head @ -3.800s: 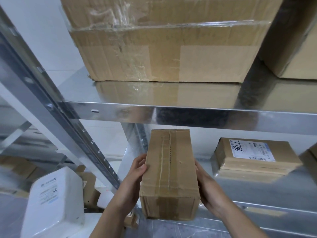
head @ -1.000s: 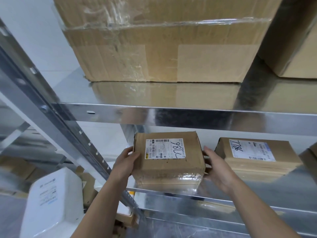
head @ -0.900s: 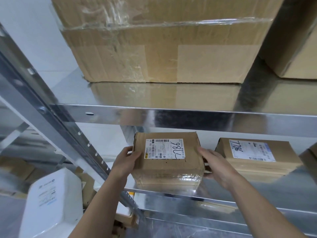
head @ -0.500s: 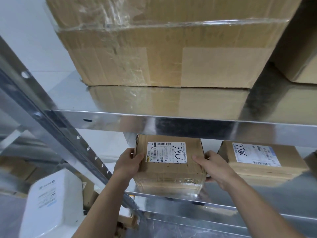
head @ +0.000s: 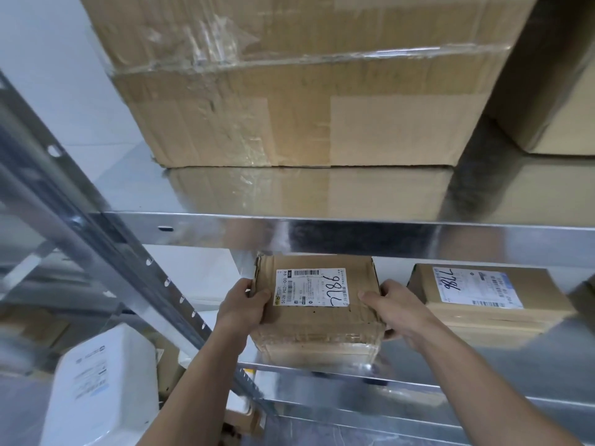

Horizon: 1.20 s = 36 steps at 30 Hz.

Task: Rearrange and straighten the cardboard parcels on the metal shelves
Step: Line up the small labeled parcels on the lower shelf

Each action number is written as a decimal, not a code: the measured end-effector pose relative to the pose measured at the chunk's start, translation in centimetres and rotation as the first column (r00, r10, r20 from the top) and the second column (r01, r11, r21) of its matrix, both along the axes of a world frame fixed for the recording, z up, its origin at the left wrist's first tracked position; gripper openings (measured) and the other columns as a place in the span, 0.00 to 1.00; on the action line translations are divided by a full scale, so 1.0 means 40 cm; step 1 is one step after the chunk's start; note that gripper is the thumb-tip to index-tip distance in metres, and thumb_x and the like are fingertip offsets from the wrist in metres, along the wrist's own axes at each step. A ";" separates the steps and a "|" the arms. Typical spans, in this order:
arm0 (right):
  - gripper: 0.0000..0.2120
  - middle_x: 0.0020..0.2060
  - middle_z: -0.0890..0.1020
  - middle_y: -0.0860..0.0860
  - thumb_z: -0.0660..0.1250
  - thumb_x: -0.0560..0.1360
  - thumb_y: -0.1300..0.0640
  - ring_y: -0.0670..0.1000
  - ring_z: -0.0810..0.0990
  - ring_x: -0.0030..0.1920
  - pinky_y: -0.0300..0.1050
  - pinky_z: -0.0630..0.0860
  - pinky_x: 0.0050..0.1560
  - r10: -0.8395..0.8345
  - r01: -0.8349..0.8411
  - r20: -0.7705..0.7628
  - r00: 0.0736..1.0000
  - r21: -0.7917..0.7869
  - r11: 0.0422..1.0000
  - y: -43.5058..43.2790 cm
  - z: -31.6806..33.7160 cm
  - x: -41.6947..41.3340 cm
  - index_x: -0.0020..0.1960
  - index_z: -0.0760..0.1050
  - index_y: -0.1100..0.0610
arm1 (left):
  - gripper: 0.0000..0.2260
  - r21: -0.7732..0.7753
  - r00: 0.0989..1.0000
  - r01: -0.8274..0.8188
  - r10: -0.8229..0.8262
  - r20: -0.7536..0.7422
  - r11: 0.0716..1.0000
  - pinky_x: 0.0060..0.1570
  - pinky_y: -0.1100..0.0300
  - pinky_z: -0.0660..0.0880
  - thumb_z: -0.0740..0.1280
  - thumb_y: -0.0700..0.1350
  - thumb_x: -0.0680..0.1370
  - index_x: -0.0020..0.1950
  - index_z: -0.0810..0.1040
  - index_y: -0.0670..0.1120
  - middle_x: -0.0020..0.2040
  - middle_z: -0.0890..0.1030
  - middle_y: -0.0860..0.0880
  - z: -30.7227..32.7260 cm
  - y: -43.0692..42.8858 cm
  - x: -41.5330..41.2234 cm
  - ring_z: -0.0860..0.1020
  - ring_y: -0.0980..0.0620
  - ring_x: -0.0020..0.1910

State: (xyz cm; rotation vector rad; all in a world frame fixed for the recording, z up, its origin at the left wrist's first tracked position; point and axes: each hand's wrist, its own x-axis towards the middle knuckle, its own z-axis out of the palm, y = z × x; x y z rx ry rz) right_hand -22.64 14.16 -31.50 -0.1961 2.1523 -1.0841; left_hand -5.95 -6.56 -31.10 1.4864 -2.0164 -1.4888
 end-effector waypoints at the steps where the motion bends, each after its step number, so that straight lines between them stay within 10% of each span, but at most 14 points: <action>1: 0.17 0.51 0.83 0.56 0.72 0.76 0.45 0.57 0.84 0.51 0.59 0.85 0.50 -0.014 0.015 0.051 0.999 -0.026 1.000 0.007 0.000 -0.002 0.54 0.73 0.57 | 0.01 0.015 1.000 0.004 -0.004 -0.002 1.000 0.53 0.49 0.78 0.67 0.44 0.80 0.49 0.76 0.50 0.50 0.82 0.48 0.001 0.000 0.001 0.80 0.45 0.50; 11: 0.19 0.53 0.87 0.52 0.61 0.82 0.37 0.54 0.83 0.58 0.56 0.80 0.57 -0.056 0.161 0.331 0.942 -0.300 0.940 0.054 0.031 0.025 0.59 0.82 0.49 | 0.11 0.195 0.988 0.029 0.002 -0.157 0.980 0.59 0.47 0.76 0.61 0.41 0.81 0.62 0.75 0.49 0.56 0.82 0.48 0.026 0.009 0.046 0.79 0.47 0.57; 15: 0.20 0.57 0.86 0.56 0.59 0.83 0.40 0.57 0.81 0.62 0.59 0.81 0.53 -0.111 0.273 0.403 0.908 -0.371 0.888 0.073 0.030 0.034 0.61 0.81 0.52 | 0.09 0.228 0.965 0.031 0.031 -0.262 0.973 0.47 0.52 0.74 0.59 0.41 0.82 0.61 0.74 0.47 0.51 0.82 0.46 0.037 0.020 0.081 0.79 0.47 0.52; 23: 0.19 0.61 0.81 0.55 0.62 0.81 0.37 0.58 0.78 0.64 0.61 0.81 0.55 -0.128 0.259 0.325 0.937 -0.401 0.879 0.063 0.028 0.044 0.65 0.75 0.46 | 0.17 0.275 0.933 0.054 0.049 -0.356 0.960 0.63 0.47 0.74 0.60 0.56 0.84 0.71 0.69 0.54 0.61 0.79 0.50 0.045 0.046 0.099 0.79 0.47 0.59; 28: 0.25 0.57 0.85 0.48 0.68 0.75 0.35 0.52 0.81 0.61 0.60 0.77 0.64 -0.099 0.179 0.215 0.972 -0.396 0.901 0.064 0.019 0.046 0.67 0.76 0.47 | 0.18 0.258 0.944 0.104 -0.013 -0.330 0.961 0.41 0.57 0.75 0.53 0.57 0.86 0.60 0.80 0.52 0.47 0.87 0.52 0.050 0.057 0.091 0.85 0.54 0.43; 36: 0.30 0.62 0.83 0.49 0.73 0.75 0.39 0.50 0.82 0.60 0.48 0.77 0.57 -0.037 0.090 0.160 0.986 -0.336 0.937 0.056 -0.004 0.043 0.72 0.72 0.50 | 0.20 0.254 0.982 0.090 -0.042 -0.186 0.963 0.38 0.49 0.78 0.67 0.60 0.75 0.60 0.80 0.49 0.55 0.85 0.45 0.013 0.042 0.068 0.84 0.41 0.51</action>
